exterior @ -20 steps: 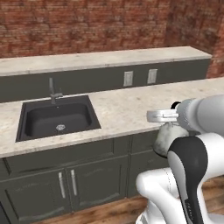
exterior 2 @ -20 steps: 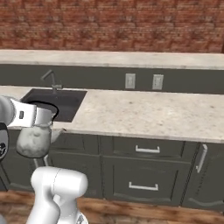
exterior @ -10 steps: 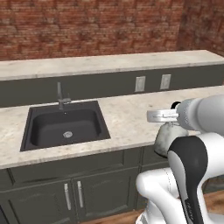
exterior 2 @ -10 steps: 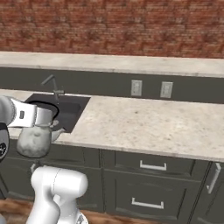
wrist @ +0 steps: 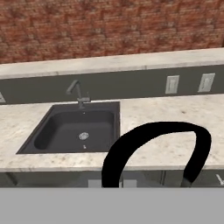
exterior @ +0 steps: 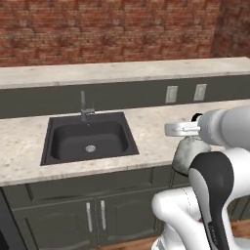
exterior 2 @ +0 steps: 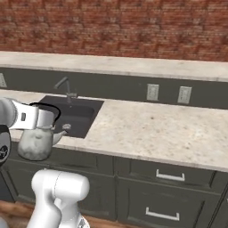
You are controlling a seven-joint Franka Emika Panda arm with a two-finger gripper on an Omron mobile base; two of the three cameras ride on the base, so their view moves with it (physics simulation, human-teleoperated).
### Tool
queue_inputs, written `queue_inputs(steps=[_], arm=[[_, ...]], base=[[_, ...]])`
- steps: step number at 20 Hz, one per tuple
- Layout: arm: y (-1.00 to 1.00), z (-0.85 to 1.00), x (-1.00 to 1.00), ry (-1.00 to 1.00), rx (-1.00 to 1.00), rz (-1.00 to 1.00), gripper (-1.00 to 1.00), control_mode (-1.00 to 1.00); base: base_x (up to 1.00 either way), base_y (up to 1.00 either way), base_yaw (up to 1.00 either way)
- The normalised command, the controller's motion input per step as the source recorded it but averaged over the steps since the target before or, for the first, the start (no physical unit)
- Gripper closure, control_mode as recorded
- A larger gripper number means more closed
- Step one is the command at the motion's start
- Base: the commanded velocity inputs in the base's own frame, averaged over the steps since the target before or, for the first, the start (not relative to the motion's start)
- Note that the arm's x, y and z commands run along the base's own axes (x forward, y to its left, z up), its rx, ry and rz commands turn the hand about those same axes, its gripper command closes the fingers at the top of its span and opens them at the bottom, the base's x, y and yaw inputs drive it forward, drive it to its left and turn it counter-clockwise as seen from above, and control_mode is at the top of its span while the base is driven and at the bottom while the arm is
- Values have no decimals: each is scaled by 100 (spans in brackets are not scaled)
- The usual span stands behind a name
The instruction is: Open the cabinet, pick the kettle from the cabinet, and place it in the sink.
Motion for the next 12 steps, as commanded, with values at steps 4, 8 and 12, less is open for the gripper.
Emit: queue_inputs(steps=[4, 8, 12], arm=[[0, 0, 0, 0, 0, 0, 100, 100], [0, 0, 0, 0, 0, 0, 100, 100], [0, 0, 0, 0, 0, 0, 100, 100]], base=[[19, 51, 0], [39, 45, 0], [40, 40, 0]])
